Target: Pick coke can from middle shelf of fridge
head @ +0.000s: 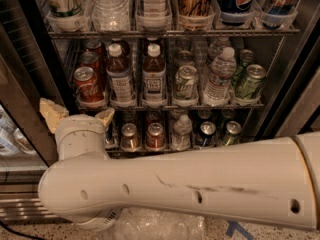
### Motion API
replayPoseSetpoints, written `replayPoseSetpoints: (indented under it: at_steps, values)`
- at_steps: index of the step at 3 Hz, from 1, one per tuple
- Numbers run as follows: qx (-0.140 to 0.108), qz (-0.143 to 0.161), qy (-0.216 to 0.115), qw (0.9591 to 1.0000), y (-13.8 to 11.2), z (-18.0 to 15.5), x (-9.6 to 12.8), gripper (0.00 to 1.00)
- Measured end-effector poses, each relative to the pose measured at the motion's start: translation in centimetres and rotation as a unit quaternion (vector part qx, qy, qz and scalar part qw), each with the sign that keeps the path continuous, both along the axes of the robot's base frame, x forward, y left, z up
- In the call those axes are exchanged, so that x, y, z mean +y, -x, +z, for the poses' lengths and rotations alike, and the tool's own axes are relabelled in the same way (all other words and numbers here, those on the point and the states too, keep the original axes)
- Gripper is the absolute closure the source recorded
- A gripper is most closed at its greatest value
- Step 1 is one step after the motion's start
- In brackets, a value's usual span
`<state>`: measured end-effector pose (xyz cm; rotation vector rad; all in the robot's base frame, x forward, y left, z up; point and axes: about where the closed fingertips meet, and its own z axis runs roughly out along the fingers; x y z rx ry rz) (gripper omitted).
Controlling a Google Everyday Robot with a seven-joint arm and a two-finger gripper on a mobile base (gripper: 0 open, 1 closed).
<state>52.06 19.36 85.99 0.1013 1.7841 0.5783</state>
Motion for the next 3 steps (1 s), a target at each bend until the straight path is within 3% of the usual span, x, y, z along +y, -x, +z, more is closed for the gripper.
replayPoseSetpoints:
  at_steps: [1, 3]
  values:
    - [-0.008, -0.021, 0.006, 0.9997, -0.5, 0.0, -0.3, 0.20]
    - [-0.010, -0.046, 0.044, 0.9979, -1.4, -1.6, -0.5, 0.19]
